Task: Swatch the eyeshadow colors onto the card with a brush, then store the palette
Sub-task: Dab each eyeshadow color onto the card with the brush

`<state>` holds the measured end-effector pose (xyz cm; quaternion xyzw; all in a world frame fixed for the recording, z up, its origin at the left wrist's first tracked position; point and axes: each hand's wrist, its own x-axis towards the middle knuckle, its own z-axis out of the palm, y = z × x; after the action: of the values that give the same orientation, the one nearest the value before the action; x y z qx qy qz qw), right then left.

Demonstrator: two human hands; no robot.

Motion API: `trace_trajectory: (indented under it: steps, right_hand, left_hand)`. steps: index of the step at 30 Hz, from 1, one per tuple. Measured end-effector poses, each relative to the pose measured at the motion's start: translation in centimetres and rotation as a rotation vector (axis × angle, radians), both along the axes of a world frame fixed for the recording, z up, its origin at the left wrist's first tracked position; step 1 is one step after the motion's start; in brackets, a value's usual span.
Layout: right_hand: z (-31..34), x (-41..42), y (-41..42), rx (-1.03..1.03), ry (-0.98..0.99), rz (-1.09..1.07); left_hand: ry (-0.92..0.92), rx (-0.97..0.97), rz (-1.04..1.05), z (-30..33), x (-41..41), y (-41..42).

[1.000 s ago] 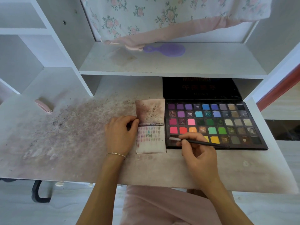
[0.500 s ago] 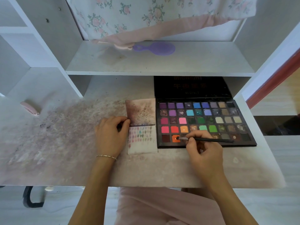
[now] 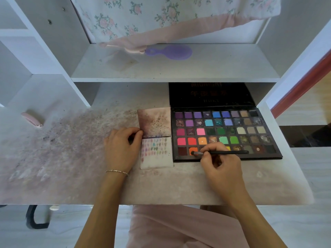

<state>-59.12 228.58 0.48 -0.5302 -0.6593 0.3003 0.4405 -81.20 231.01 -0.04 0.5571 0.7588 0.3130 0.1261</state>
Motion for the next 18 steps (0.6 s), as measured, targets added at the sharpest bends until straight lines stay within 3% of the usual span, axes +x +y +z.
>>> trace_trajectory:
  steps: [18]
  right_hand:
    - [0.2, -1.1, -0.5, -0.029, 0.180, -0.005]
  left_hand:
    - [-0.025, 0.000, 0.002, 0.2, 0.1, -0.1]
